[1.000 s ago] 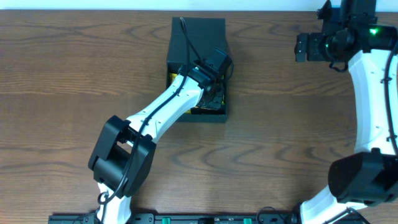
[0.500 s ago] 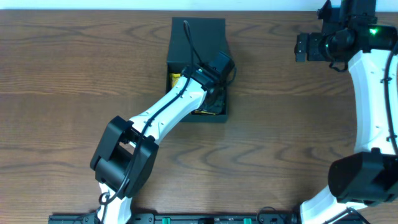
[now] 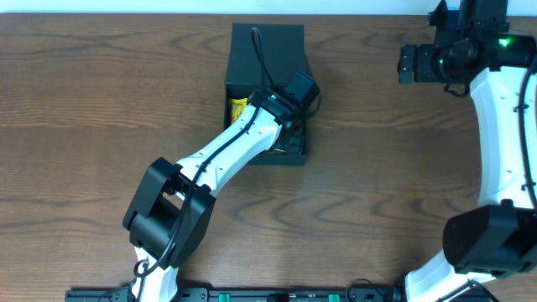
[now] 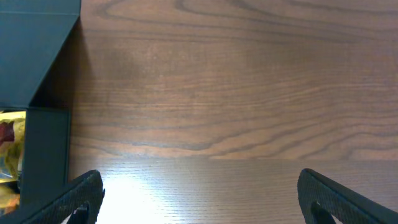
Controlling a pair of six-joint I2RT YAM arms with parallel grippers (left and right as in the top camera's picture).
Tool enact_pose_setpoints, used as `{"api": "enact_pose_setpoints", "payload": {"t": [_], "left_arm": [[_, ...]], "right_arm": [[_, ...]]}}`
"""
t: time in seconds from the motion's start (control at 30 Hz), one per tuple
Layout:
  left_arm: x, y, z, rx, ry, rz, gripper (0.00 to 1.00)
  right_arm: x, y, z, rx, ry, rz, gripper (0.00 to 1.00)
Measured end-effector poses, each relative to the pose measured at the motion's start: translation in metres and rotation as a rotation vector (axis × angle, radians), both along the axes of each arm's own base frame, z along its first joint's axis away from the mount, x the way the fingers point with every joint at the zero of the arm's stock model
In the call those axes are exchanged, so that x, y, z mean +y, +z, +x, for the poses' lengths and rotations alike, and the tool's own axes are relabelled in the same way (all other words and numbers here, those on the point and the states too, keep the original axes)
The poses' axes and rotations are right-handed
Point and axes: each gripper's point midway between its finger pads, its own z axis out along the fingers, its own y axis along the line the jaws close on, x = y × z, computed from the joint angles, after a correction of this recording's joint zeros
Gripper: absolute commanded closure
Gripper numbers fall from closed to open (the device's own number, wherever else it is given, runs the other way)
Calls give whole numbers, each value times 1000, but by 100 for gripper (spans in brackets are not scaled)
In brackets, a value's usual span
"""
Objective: Pack container
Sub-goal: 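Lower the packet into the box and open the left gripper, then raise both grippers to the box lid's back edge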
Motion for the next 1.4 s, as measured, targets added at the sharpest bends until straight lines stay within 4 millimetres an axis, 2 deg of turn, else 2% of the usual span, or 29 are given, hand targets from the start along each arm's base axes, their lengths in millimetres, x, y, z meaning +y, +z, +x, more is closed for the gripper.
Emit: {"api": "enact_pose_setpoints", "payload": {"t": [0.47,0.7,0.77,0.8,0.87,0.9,0.97,1.1,1.2,1.3,1.4], "left_arm": [[1,4,2,-9,-46,16,18],[3,53,40,-125,-11,-10,15],[13,70,51,-156,17,-18,21],[20,78,55,-172,28,-19,36],[39,94,62,-200,69,-24,76],[55,105,67,-216,107,-30,94],[90,115,77,-222,209,-34,94],[152,115,95,-206,381,-52,94],[192,113,101,-185,485,-69,94],[210,111,99,-152,529,-102,94],[210,110,96,-128,531,-124,94]], "right_arm": [[-1,4,7,-32,0,-3,1],[-1,7,12,-55,0,-5,1],[-1,7,12,-55,0,-5,1],[-1,7,11,-54,1,-4,5],[4,7,10,-51,14,18,17],[10,6,10,-48,37,49,24],[19,8,10,-56,69,89,21],[27,16,20,-108,101,108,13],[29,27,35,-184,115,111,13],[33,41,49,-264,131,116,14],[42,44,51,-278,140,135,14]]}}
